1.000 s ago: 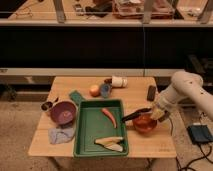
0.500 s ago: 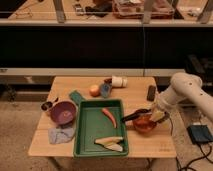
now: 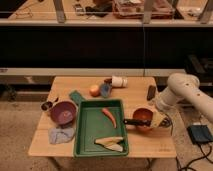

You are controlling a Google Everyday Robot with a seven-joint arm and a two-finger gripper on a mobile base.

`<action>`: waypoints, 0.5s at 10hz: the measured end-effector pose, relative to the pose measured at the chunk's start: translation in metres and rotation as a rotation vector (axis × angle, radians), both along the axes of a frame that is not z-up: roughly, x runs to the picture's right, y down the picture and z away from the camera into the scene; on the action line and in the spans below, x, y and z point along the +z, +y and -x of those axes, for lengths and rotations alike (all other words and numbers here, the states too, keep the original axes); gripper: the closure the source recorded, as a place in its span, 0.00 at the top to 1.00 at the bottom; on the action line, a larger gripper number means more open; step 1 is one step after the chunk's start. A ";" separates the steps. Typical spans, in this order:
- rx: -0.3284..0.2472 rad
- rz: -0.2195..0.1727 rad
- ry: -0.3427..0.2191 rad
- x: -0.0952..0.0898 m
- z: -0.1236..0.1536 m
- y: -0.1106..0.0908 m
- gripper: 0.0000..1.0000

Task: Place brush in red bowl

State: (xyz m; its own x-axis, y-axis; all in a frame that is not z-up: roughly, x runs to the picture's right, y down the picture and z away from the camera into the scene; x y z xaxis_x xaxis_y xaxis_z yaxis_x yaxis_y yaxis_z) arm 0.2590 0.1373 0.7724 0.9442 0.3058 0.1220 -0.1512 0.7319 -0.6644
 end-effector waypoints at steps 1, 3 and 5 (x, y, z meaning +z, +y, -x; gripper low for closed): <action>-0.015 -0.014 0.003 -0.005 0.001 -0.002 0.80; -0.050 -0.061 0.023 -0.020 -0.001 -0.008 0.80; -0.052 -0.065 0.028 -0.022 -0.002 -0.008 0.80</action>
